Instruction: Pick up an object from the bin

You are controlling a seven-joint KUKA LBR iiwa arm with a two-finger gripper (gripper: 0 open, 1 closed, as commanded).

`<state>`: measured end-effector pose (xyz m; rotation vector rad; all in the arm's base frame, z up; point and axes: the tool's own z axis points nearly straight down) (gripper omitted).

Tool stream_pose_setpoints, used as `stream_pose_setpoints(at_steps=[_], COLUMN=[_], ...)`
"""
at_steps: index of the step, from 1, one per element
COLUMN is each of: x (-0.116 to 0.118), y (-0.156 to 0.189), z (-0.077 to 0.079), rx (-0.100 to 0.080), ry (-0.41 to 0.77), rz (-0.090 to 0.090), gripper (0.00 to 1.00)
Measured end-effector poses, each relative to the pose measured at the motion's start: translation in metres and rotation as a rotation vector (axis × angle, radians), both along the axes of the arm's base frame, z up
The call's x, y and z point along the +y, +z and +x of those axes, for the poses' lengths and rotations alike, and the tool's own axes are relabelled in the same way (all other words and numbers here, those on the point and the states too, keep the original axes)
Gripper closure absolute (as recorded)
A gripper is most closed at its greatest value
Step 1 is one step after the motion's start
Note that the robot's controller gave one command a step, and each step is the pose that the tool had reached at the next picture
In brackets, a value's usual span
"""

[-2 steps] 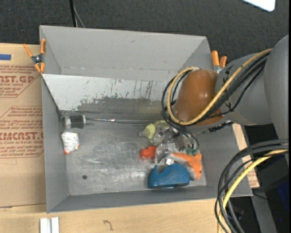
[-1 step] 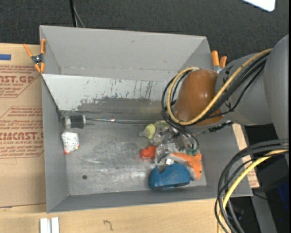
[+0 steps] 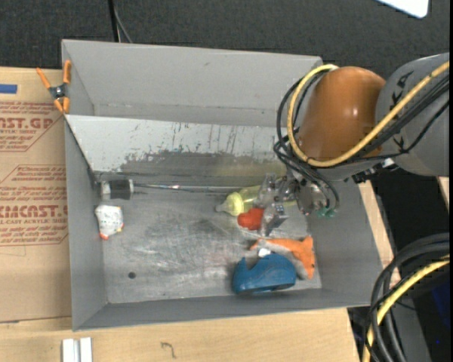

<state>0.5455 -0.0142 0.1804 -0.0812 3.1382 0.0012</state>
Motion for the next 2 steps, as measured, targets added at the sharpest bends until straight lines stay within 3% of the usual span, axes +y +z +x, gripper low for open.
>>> stream_pose_setpoints(at_steps=[1, 2], x=[0.000, 0.015], y=[0.000, 0.042], z=[0.000, 0.020], rx=[0.000, 0.004], ry=[0.000, 0.072], rz=[0.000, -0.001], gripper=[1.00, 1.00])
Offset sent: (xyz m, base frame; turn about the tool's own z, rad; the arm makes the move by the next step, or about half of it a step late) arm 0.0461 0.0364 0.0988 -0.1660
